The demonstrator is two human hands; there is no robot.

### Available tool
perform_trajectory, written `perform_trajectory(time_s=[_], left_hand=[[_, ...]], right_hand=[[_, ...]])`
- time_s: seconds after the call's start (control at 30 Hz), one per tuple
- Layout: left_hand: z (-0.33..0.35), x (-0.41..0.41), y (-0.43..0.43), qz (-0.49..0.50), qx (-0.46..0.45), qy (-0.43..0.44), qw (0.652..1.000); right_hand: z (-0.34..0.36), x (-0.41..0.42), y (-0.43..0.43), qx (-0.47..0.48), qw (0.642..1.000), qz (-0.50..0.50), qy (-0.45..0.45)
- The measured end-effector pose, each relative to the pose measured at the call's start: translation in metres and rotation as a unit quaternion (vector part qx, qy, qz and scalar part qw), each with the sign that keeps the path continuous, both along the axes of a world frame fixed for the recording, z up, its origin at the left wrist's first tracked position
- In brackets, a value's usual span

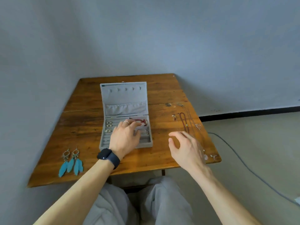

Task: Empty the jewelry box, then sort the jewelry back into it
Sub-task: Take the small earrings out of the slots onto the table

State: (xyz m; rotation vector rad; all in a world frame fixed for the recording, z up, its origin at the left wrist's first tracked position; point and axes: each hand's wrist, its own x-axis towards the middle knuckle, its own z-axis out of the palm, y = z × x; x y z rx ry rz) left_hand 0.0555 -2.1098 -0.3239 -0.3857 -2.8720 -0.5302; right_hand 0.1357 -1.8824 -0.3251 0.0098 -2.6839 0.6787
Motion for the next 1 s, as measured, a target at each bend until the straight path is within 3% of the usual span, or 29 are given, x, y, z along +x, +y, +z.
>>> perform_trajectory(time_s=[0.17,0.43,0.73,1.0], left_hand=[[-0.006,0.024,-0.059,0.073,0.048,0.002,0.996],[-0.006,0.019,-0.117,0.155,0.048,-0.029,0.986],[0.001,-0.024,-0.138,0.158,-0.036,-0.041,0.986],[0.000,-0.047,-0.146,0.139,-0.039,-0.043,0.989]], right_hand=[[0.010,-0.013,-0.043,-0.006,0.999,0.049,-0.004],[0.010,-0.053,-0.106,0.019,0.993,0.117,-0.025],[0.009,-0.136,-0.167,0.099,0.977,0.185,-0.047],[-0.002,-0.175,-0.196,0.154,0.966,0.199,-0.065]])
